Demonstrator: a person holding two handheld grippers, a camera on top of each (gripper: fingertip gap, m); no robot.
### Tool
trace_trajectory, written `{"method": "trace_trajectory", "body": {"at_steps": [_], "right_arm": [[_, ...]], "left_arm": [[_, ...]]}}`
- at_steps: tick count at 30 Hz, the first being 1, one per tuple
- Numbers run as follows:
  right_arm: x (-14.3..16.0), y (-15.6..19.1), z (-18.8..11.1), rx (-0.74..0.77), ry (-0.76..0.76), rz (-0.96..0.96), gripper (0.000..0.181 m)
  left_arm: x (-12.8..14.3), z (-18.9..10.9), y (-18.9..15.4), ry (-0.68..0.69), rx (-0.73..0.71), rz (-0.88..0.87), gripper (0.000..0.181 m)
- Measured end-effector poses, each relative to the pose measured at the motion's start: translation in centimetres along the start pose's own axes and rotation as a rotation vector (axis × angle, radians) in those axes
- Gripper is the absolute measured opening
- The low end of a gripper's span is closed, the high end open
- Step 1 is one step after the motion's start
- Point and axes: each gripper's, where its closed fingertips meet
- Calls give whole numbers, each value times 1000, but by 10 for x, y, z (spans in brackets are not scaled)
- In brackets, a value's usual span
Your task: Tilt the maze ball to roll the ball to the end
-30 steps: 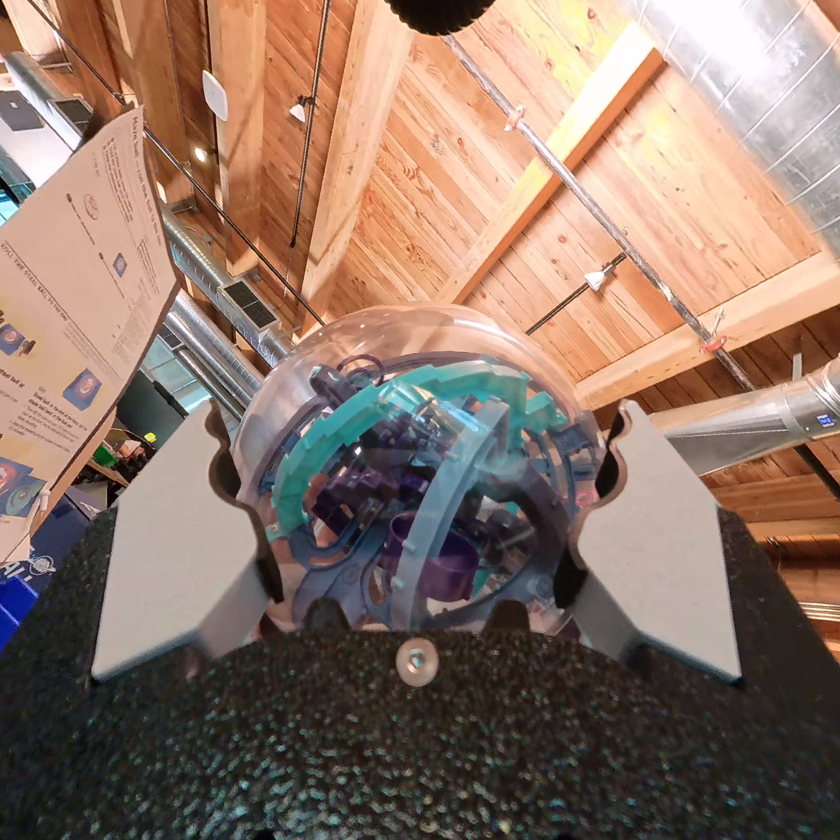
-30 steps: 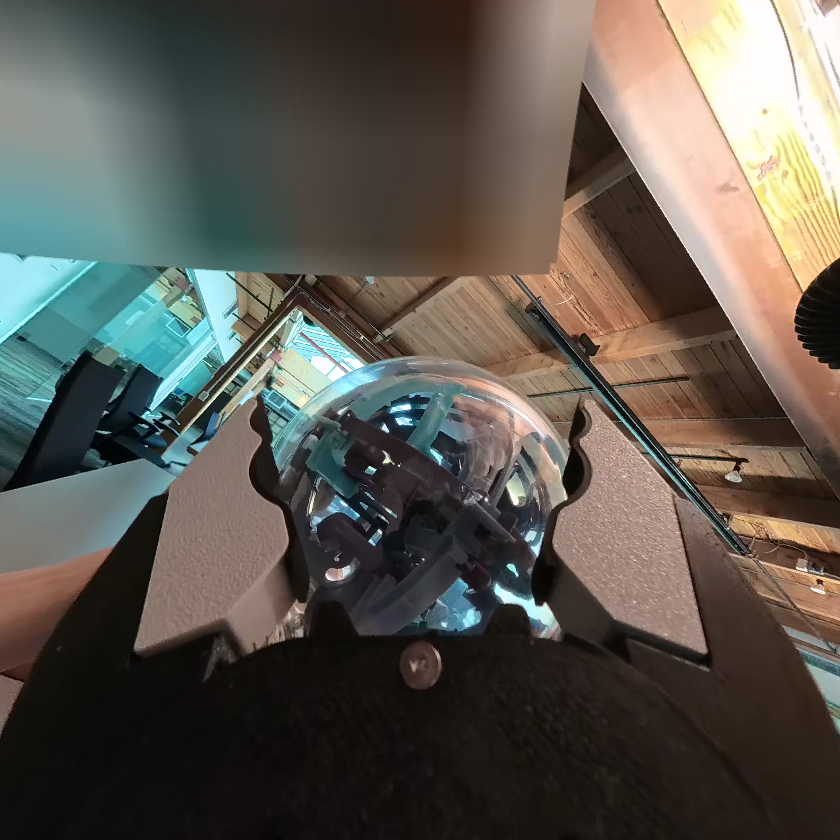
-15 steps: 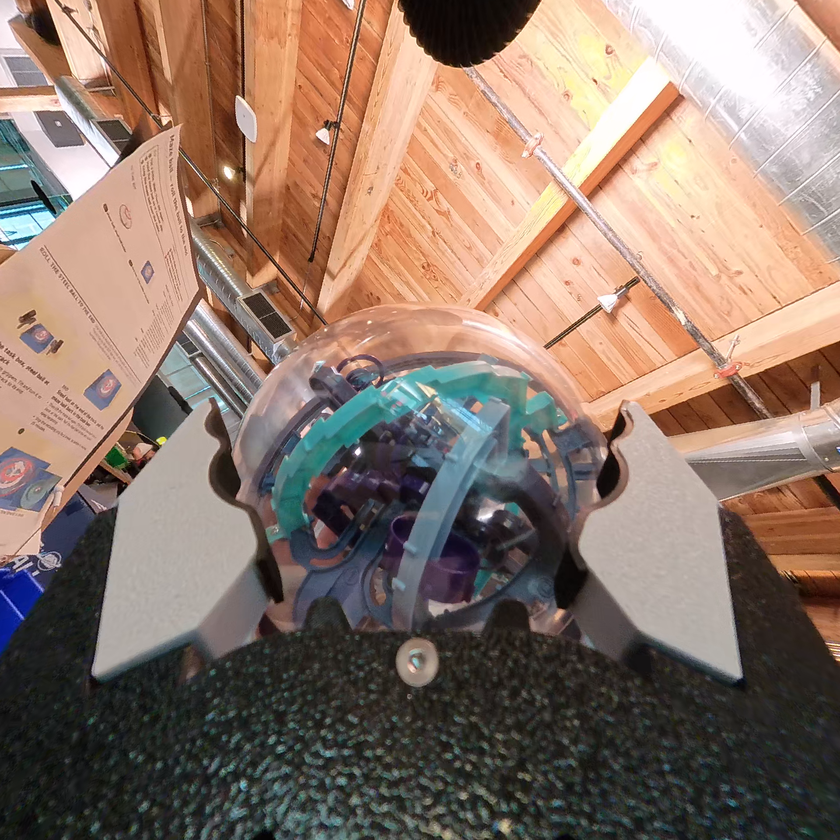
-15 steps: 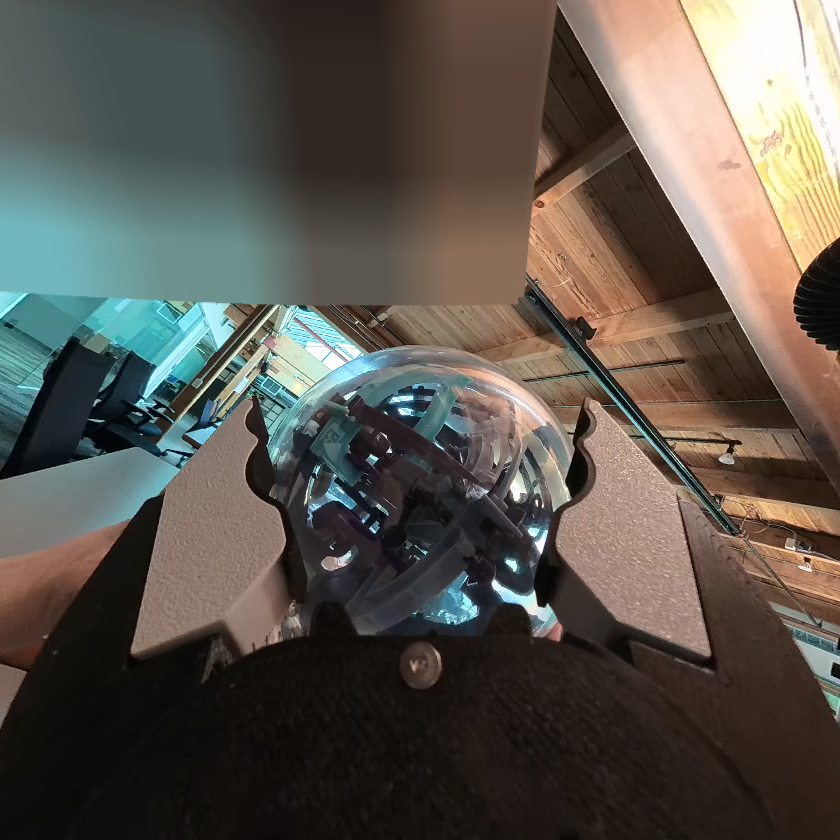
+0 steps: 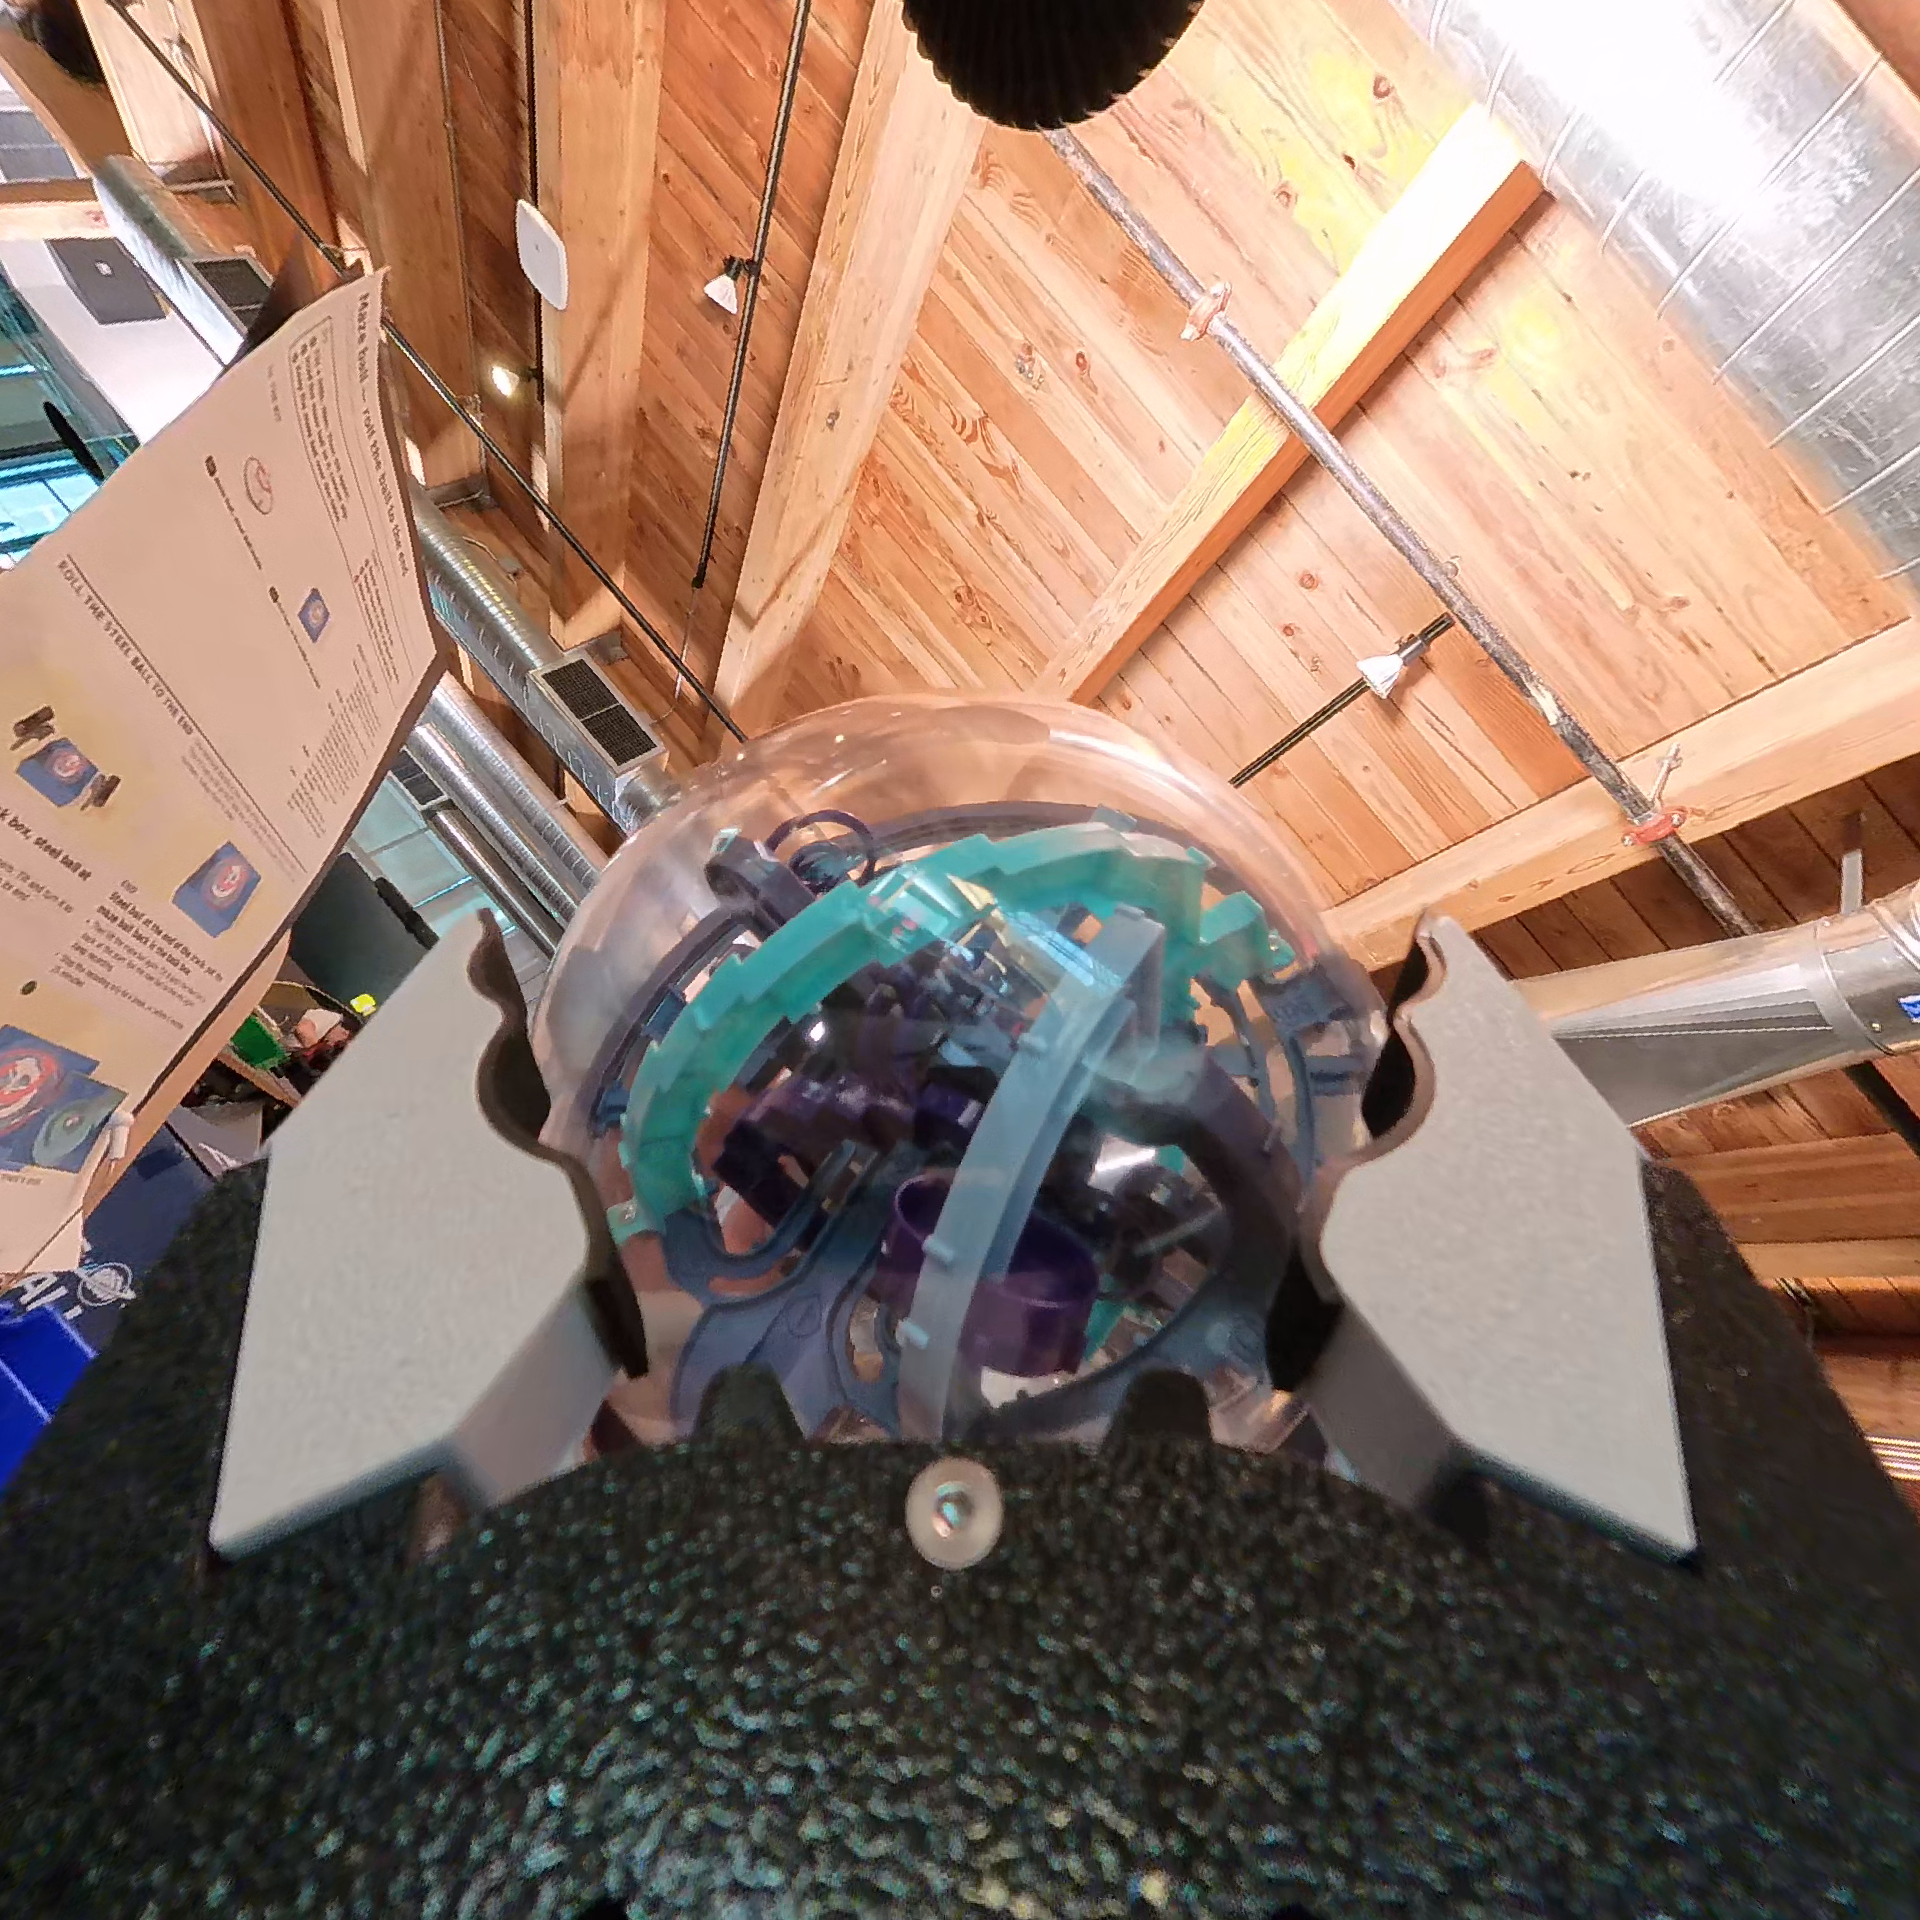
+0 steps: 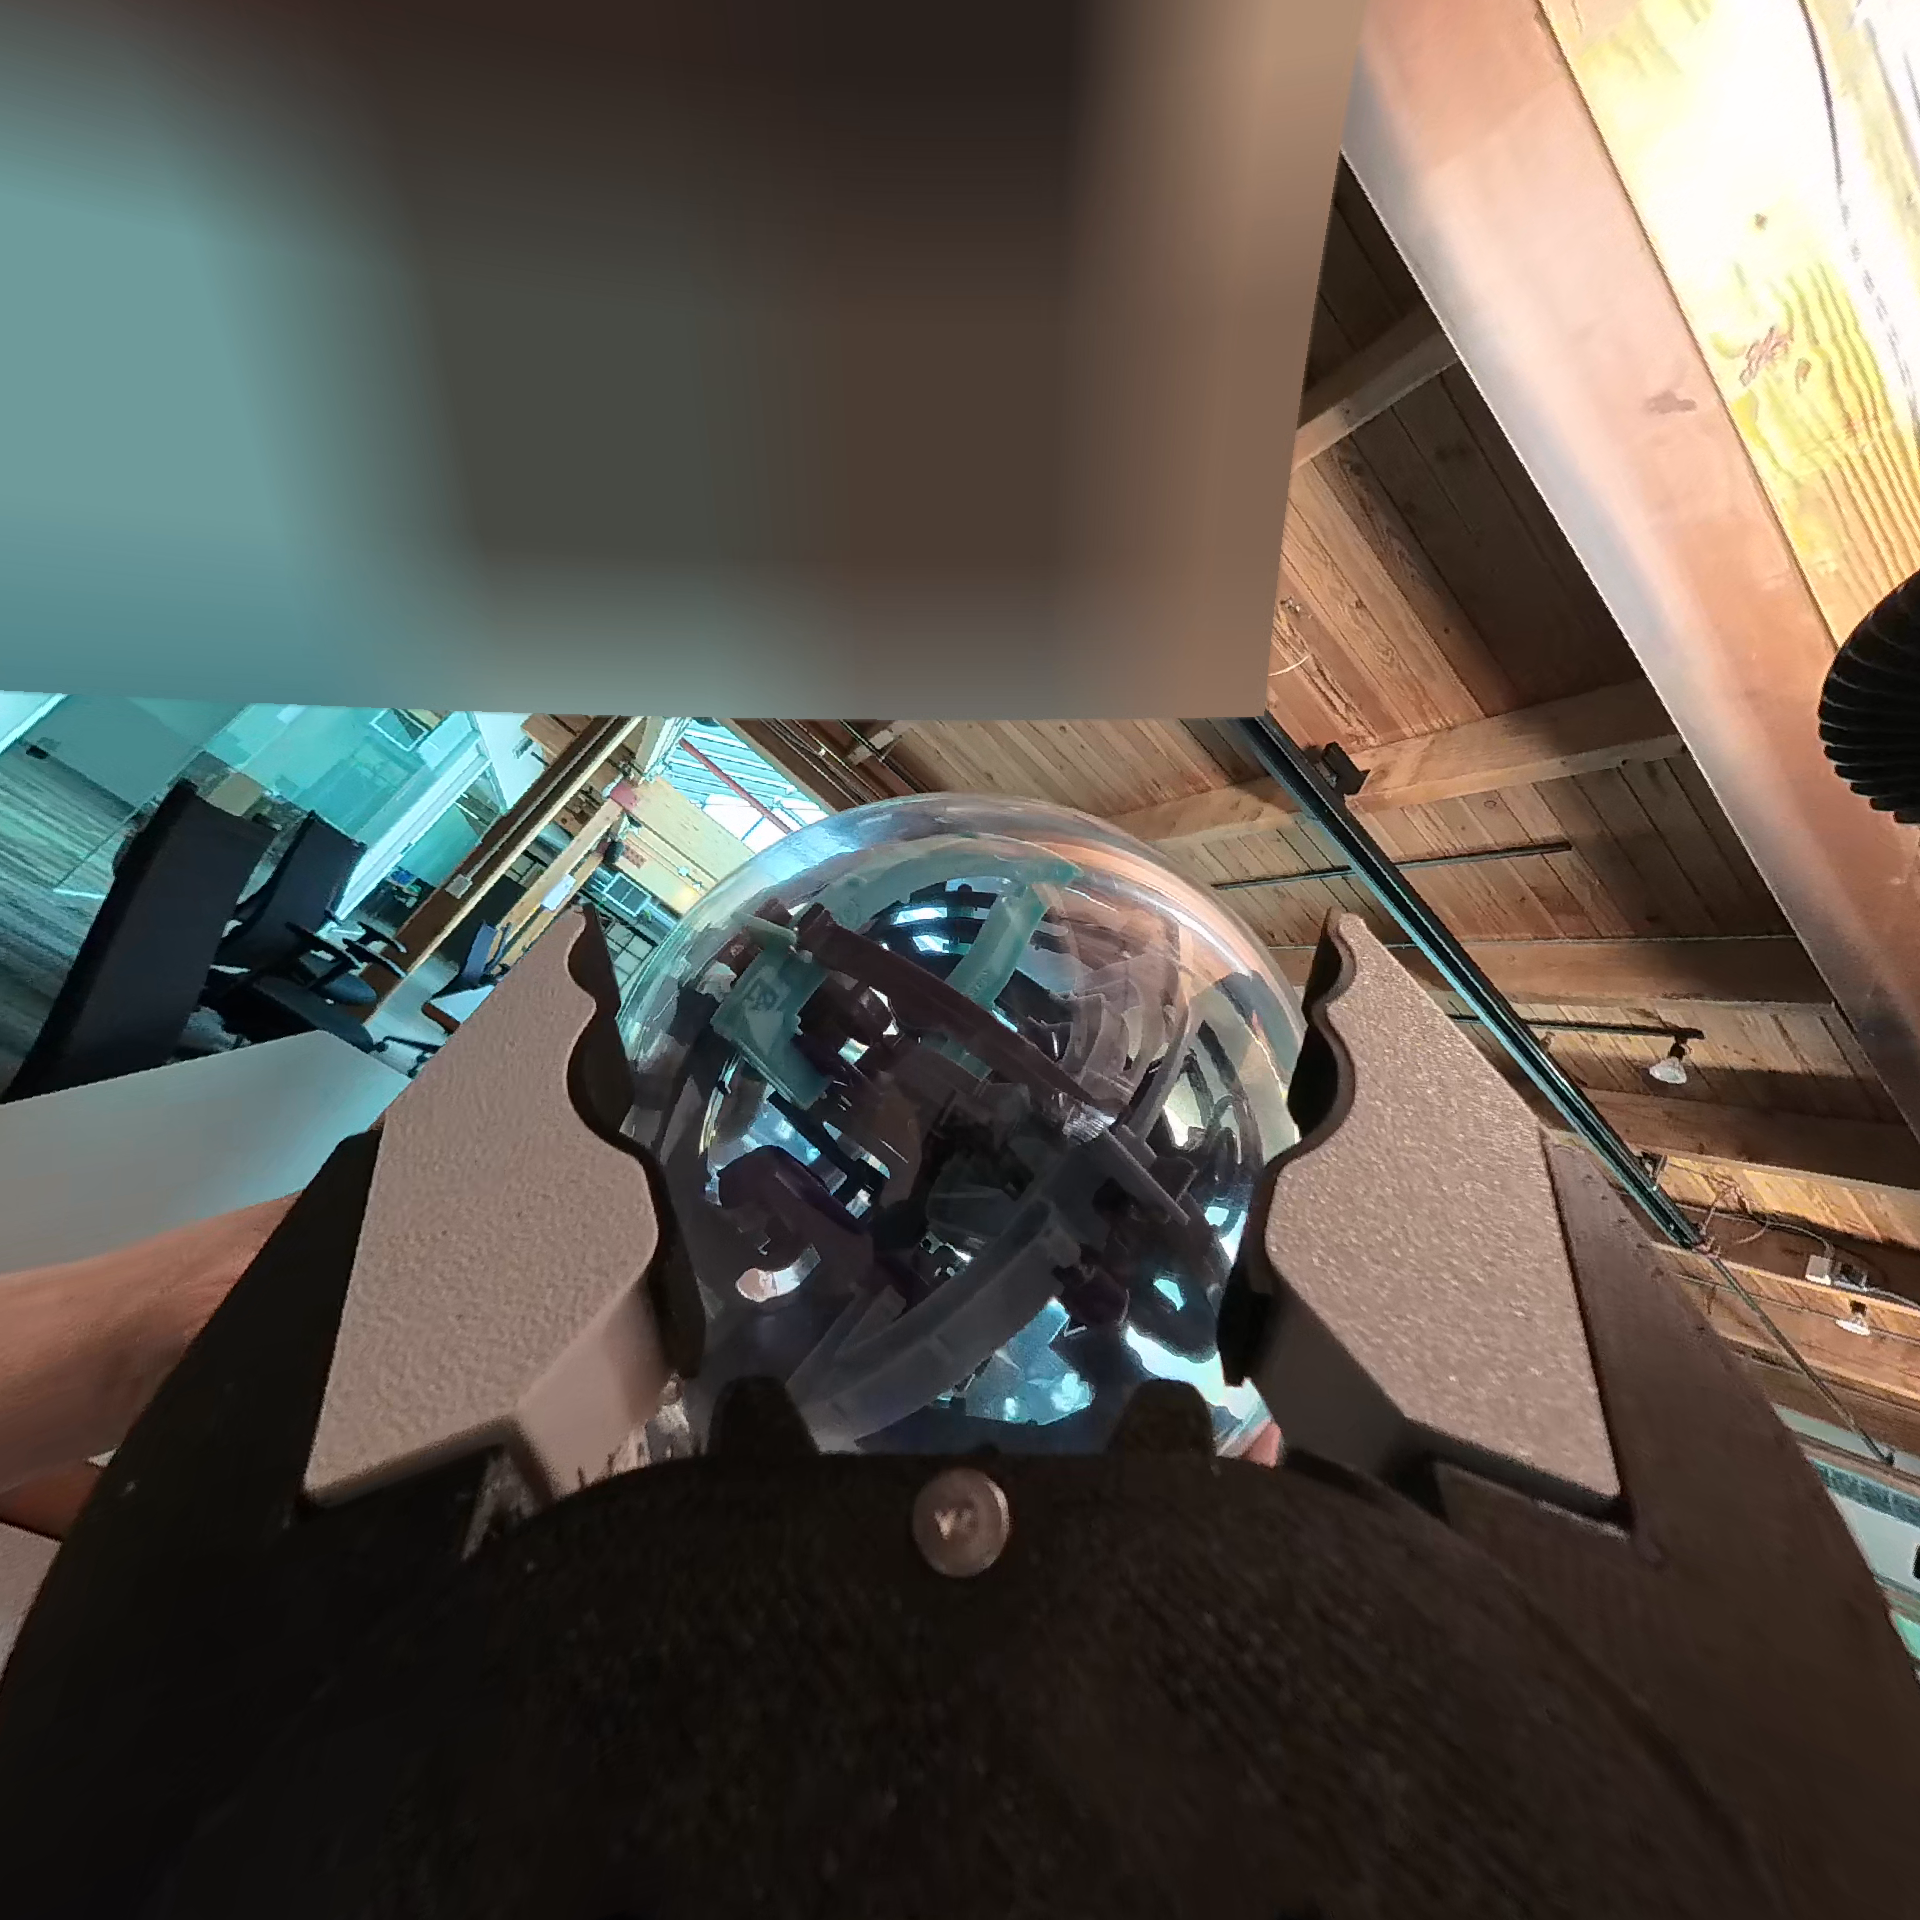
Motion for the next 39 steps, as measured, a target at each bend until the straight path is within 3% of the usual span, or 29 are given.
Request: {"method": "trace_trajectory", "body": {"at_steps": [14, 26, 39], "right_arm": [[-1, 5, -1, -25, -20, 15, 127], [-7, 25, 1, -90, -54, 0, 126], [-14, 42, 1, -161, -79, 7, 124]], "left_arm": [[0, -2, -8, 44, 35, 48, 156], [1, -8, -27, 120, 145, 87, 156], [-4, -13, -34, 115, 225, 26, 156]]}}
Point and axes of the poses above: each gripper's, where its closed fingertips meet, z out along the fingers, x out of its underside, y = z × x across the jaws, and after that the axes turned 14 degrees about z, right-handed
